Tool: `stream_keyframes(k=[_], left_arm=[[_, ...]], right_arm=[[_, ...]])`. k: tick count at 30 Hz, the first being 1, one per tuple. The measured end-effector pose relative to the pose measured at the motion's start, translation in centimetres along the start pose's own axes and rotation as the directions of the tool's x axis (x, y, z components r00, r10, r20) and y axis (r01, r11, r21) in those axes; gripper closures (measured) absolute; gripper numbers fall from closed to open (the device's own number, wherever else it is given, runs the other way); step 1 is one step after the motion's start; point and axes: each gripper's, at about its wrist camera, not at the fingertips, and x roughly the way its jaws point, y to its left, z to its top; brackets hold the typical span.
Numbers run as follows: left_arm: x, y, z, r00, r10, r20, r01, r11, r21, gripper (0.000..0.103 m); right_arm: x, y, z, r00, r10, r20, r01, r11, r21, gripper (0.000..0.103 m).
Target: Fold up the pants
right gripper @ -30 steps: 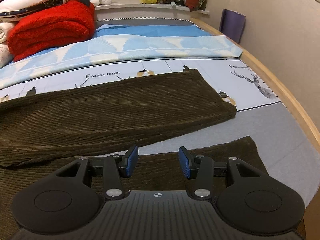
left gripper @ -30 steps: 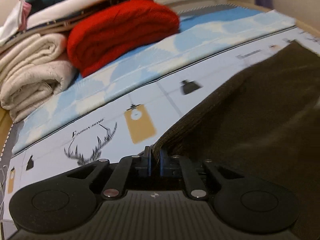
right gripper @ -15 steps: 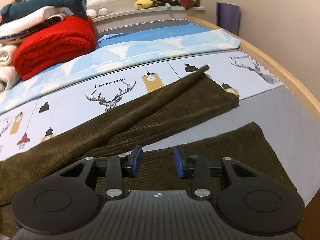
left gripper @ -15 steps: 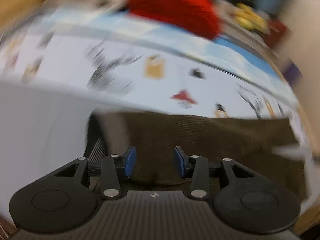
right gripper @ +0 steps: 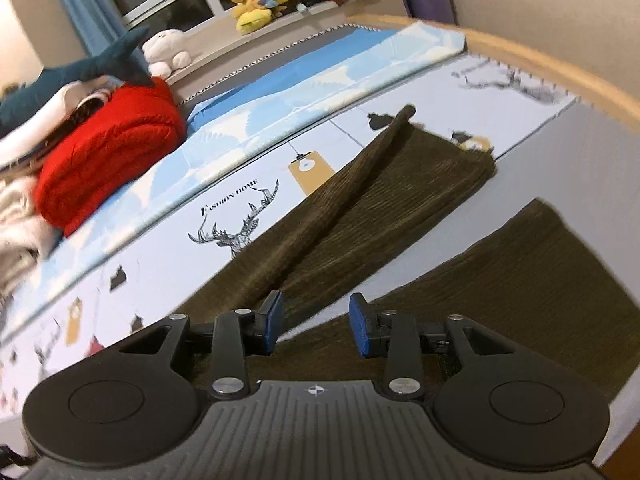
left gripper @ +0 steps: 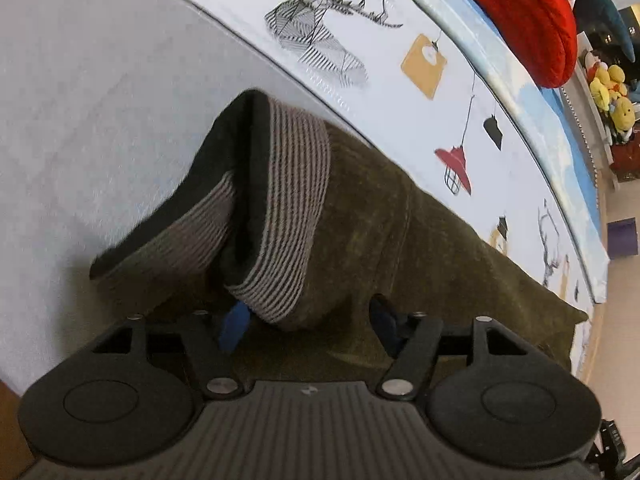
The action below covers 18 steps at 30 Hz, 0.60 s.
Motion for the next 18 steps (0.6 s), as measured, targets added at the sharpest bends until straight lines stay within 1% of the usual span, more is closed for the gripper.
stream_keyframes(k=[1,2,3,4,7,9,10,11,13,14,15,17,18], left_arm=[[-0.1,-0.4,0.2,0.999,0.031,0.024,-0.031,0.999,0.02,0.056],[-0.3,-1.0,0.2,0.996,0.072,0.057,-0.076,0.995,0.063,0.066],[-0.3,-1.4,0.1,0.991,0.1,0.087,-0.108,0.989,0.098,0.073],[-0.5,-1.7,0.0,0.987,0.115,0.109,-0.127,0.986,0.113,0.077],[-1.0,-2.0,-0.3,0.982,0.121,0.144,-0.139,0.982,0.125,0.077],[-1.4,-1.8,-0.2,0.983,0.102,0.152,-0.117,0.989,0.094,0.075],[-1.6,-1.6,-0.1,0.985,0.086,0.15,-0.097,0.993,0.067,0.072],[-1.7,-1.1,0.2,0.988,0.069,0.141,-0.075,0.997,0.033,0.071],[-1.4,-0.5,0.5,0.993,0.046,0.105,-0.045,0.999,-0.01,0.063],[-1.0,-0.4,0.6,0.996,0.044,0.083,-0.043,0.999,-0.018,0.062],[-0.5,-0.5,0.6,0.997,0.049,0.062,-0.048,0.999,-0.014,0.06],[0.2,-0.9,0.5,0.997,0.069,0.026,-0.07,0.997,0.025,0.06],[0.4,-1.1,0.5,0.996,0.083,0.024,-0.084,0.996,0.037,0.06]], right_arm=[[0.6,-0.1,0.3,1.0,0.008,-0.003,-0.008,1.0,0.024,0.062],[1.5,-0.2,0.6,1.0,0.017,-0.004,-0.017,0.998,0.052,0.062],[2.3,-0.4,0.9,1.0,0.024,0.0,-0.024,0.997,0.074,0.062],[3.2,-0.6,1.2,1.0,0.023,0.009,-0.024,0.995,0.097,0.062],[6.5,-1.4,2.0,1.0,0.01,0.005,-0.011,0.983,0.182,0.061],[8.5,-1.8,2.3,1.0,0.025,-0.01,-0.022,0.972,0.236,0.061],[9.5,-1.9,2.4,0.999,0.03,-0.013,-0.025,0.966,0.257,0.061],[10.6,-2.0,2.5,0.999,0.033,-0.018,-0.027,0.961,0.274,0.061],[12.5,-1.8,2.4,0.998,0.042,-0.037,-0.029,0.954,0.298,0.061],[13.3,-1.5,2.3,0.998,0.045,-0.045,-0.029,0.953,0.302,0.061],[14.2,-1.2,2.3,0.998,0.047,-0.051,-0.03,0.953,0.3,0.061],[15.8,-0.7,2.1,0.996,0.058,-0.066,-0.035,0.955,0.296,0.061],[16.5,-0.4,2.1,0.995,0.064,-0.073,-0.039,0.954,0.296,0.061]])
